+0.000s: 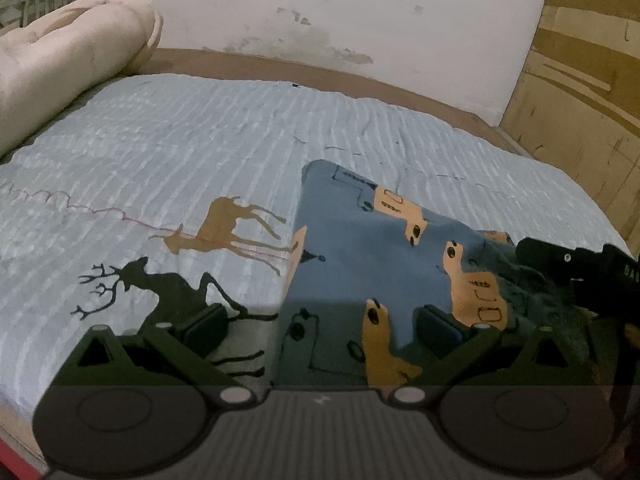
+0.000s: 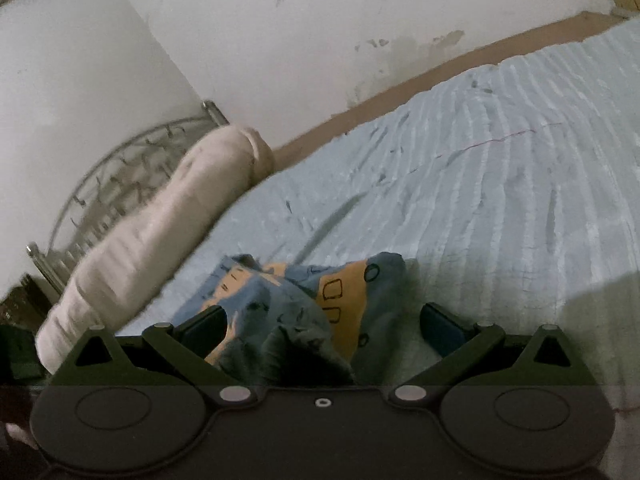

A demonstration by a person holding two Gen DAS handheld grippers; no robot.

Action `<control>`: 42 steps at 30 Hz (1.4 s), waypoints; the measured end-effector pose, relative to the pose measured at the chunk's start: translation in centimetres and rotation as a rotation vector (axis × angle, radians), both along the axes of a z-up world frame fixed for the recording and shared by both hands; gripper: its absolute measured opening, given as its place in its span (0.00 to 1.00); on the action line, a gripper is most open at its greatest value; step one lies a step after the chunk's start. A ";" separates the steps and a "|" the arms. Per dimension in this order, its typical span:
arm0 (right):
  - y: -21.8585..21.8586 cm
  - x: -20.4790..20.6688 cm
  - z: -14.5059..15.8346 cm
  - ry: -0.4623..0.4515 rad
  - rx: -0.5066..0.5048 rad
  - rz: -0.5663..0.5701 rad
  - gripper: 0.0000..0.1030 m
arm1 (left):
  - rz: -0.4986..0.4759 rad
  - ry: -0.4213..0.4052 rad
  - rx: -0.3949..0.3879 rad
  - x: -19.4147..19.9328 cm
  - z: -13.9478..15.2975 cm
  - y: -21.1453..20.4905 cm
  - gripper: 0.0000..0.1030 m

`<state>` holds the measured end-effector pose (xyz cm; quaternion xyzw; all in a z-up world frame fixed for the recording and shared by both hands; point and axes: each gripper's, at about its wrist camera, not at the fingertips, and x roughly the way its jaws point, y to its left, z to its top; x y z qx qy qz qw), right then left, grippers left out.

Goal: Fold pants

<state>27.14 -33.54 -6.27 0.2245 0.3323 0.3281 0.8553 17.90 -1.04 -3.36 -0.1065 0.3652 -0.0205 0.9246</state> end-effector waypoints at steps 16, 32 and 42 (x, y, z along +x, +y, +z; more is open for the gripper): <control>0.4 -0.2 0.0 -0.021 -0.031 -0.025 0.95 | 0.008 -0.011 -0.028 -0.3 0.5 0.1 0.99; 0.0 -0.9 -0.2 -0.037 -0.025 -0.066 0.38 | 0.033 -0.015 -0.113 -0.7 1.2 1.1 0.41; 1.1 -2.7 2.5 -0.158 -0.077 -0.065 0.16 | 0.010 -0.048 -0.044 -0.7 3.1 0.2 0.12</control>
